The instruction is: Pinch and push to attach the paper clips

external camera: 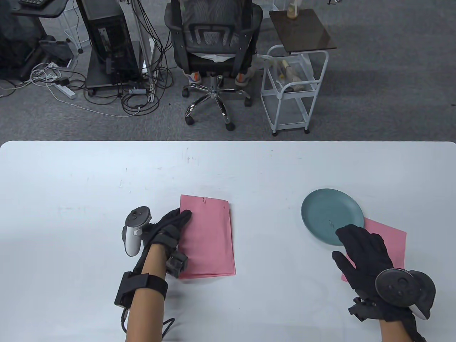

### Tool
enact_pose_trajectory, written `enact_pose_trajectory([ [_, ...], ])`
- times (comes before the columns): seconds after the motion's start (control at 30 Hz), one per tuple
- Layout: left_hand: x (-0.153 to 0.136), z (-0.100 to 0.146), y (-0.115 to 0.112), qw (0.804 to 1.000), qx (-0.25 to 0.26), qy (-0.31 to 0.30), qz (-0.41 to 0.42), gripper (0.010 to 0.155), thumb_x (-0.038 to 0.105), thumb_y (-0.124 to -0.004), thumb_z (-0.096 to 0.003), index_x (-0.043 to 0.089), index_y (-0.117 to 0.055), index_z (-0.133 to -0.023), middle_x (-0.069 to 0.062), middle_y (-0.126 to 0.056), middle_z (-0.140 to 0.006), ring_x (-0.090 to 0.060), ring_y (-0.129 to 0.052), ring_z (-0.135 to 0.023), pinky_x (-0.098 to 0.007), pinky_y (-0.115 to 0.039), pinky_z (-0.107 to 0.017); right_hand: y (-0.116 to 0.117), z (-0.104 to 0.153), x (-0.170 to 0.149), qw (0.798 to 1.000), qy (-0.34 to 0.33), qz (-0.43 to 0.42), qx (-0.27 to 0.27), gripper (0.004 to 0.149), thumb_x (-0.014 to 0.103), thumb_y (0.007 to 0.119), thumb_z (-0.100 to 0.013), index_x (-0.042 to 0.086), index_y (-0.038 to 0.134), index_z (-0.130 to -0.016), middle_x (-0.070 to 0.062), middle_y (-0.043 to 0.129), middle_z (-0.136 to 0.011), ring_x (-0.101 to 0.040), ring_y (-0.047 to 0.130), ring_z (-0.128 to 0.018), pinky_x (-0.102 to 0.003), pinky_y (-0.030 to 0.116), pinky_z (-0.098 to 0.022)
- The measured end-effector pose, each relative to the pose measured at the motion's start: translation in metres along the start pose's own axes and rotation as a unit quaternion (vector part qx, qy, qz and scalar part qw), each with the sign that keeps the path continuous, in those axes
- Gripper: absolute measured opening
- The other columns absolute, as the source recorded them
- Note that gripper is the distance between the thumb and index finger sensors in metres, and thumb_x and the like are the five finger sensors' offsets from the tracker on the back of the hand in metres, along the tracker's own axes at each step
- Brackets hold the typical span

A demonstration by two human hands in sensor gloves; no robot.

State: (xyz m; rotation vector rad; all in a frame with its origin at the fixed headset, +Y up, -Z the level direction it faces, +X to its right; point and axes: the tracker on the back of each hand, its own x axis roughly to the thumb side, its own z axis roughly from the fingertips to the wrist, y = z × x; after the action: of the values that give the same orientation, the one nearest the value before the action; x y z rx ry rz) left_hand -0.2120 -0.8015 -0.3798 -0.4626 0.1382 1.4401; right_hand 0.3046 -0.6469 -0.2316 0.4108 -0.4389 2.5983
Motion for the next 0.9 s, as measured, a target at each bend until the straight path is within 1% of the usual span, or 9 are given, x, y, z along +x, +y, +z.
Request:
enact_pose_trajectory([
  [0.13, 0.001, 0.001, 0.000, 1.000, 0.006, -0.001, -0.001, 0.056, 0.039, -0.070, -0.0694, 0.006, -0.059, -0.113, -0.013, -0.087, -0.098, -0.027, -0.101, -0.075, -0.039, -0.089, -0.052, -0.001, 0.000, -0.001, 1.000, 0.000, 0.000, -0.002, 0.061, 0.046, 0.071, -0.060, 0.019, 0.060, -0.114, -0.018, 0.061, -0.115, -0.043, 0.057, -0.104, -0.061, 0.036, -0.078],
  [0.3, 0.009, 0.009, 0.004, 0.998, 0.042, -0.006, -0.041, 0.060, 0.042, -0.072, -0.0682, 0.005, -0.058, -0.114, -0.014, -0.085, -0.100, -0.028, -0.100, -0.075, -0.040, -0.089, -0.052, -0.002, 0.001, -0.001, 1.000, 0.003, 0.000, -0.005, 0.062, 0.046, 0.071, -0.060, 0.019, 0.060, -0.114, -0.018, 0.061, -0.116, -0.044, 0.057, -0.104, -0.061, 0.036, -0.078],
  [0.4, 0.015, 0.015, 0.007, 0.994, 0.067, -0.004, -0.081, 0.062, 0.043, -0.072, -0.0676, 0.005, -0.056, -0.115, -0.015, -0.084, -0.101, -0.029, -0.100, -0.077, -0.041, -0.089, -0.053, -0.003, 0.001, -0.002, 1.000, 0.005, -0.001, -0.008, 0.062, 0.046, 0.071, -0.060, 0.019, 0.060, -0.114, -0.019, 0.061, -0.116, -0.044, 0.057, -0.104, -0.061, 0.036, -0.078],
  [0.57, 0.016, 0.022, 0.010, 0.988, 0.096, 0.012, -0.117, 0.064, 0.042, -0.073, -0.0669, 0.004, -0.056, -0.115, -0.017, -0.083, -0.102, -0.032, -0.099, -0.078, -0.044, -0.087, -0.054, -0.005, 0.001, -0.003, 1.000, 0.008, -0.003, -0.011, 0.062, 0.047, 0.071, -0.060, 0.019, 0.060, -0.114, -0.019, 0.061, -0.116, -0.044, 0.057, -0.104, -0.061, 0.036, -0.078],
  [0.77, 0.018, 0.029, 0.013, 0.974, 0.128, 0.008, -0.186, 0.063, 0.041, -0.074, -0.0659, 0.004, -0.057, -0.114, -0.020, -0.082, -0.103, -0.038, -0.095, -0.082, -0.050, -0.083, -0.058, -0.009, 0.002, -0.008, 1.000, 0.022, -0.004, -0.016, 0.062, 0.047, 0.071, -0.060, 0.019, 0.059, -0.114, -0.019, 0.060, -0.116, -0.044, 0.056, -0.105, -0.061, 0.036, -0.078],
  [0.83, 0.023, 0.033, 0.015, 0.964, 0.150, 0.004, -0.221, 0.063, 0.041, -0.075, -0.0652, 0.005, -0.058, -0.114, -0.020, -0.081, -0.103, -0.040, -0.093, -0.084, -0.051, -0.082, -0.059, -0.011, 0.002, -0.011, 0.999, 0.032, -0.006, -0.019, 0.062, 0.047, 0.071, -0.060, 0.019, 0.059, -0.114, -0.019, 0.060, -0.116, -0.044, 0.056, -0.105, -0.061, 0.036, -0.078],
  [0.9, 0.028, 0.037, 0.016, 0.955, 0.159, 0.001, -0.250, 0.063, 0.041, -0.075, -0.0647, 0.005, -0.058, -0.114, -0.020, -0.080, -0.104, -0.040, -0.092, -0.085, -0.052, -0.081, -0.061, -0.014, 0.003, -0.016, 0.999, 0.043, -0.010, -0.024, 0.063, 0.047, 0.071, -0.060, 0.019, 0.059, -0.114, -0.019, 0.059, -0.116, -0.044, 0.056, -0.105, -0.061, 0.036, -0.078],
])
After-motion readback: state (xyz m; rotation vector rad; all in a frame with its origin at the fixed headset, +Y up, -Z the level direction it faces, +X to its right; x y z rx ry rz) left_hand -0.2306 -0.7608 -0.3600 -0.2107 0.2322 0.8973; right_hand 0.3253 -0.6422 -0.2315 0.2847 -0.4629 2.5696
